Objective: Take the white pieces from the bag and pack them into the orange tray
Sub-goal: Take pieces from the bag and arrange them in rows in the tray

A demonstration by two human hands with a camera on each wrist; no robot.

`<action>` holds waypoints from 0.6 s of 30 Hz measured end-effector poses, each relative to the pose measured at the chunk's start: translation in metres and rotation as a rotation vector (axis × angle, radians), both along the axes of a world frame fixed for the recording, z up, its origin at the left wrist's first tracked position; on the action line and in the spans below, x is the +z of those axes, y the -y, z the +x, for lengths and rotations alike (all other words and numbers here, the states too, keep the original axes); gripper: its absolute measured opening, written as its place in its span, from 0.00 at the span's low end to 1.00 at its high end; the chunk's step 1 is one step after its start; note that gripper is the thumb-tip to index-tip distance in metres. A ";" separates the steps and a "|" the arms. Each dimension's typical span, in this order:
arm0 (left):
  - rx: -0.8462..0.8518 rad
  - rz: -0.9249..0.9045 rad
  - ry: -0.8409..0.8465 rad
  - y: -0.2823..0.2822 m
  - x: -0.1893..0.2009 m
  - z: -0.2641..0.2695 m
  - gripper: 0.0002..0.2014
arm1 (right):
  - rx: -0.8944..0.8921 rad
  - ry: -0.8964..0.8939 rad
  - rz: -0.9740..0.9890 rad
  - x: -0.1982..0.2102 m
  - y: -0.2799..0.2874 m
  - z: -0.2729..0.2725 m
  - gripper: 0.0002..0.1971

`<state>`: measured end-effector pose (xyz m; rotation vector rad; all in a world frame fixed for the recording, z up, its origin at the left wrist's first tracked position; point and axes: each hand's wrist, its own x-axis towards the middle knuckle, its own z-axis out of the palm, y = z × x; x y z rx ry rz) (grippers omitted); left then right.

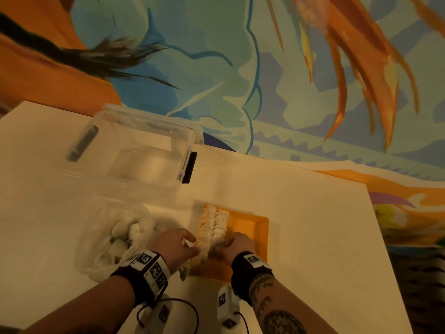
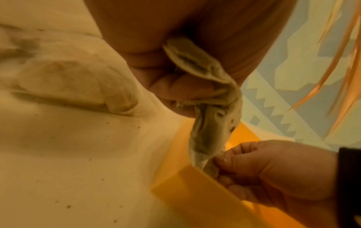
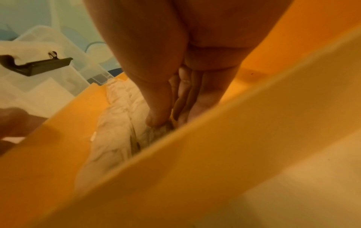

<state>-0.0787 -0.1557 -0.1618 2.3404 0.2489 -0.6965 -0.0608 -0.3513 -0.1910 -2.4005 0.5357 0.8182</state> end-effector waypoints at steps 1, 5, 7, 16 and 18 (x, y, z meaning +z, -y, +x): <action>0.009 -0.012 0.002 -0.001 0.000 0.001 0.15 | 0.001 -0.002 -0.001 0.001 0.000 0.000 0.16; 0.145 -0.156 0.050 0.000 0.014 0.007 0.09 | -0.047 0.022 0.054 0.020 0.007 -0.003 0.18; 0.239 -0.324 0.085 0.004 0.024 0.009 0.05 | -0.047 0.106 0.145 0.034 0.009 -0.008 0.13; 0.524 -0.732 0.203 0.050 0.059 0.011 0.06 | -0.192 0.125 0.910 0.100 0.005 -0.044 0.12; 0.518 -0.709 0.206 0.057 0.062 0.010 0.04 | -0.258 0.130 0.927 0.102 0.009 -0.044 0.12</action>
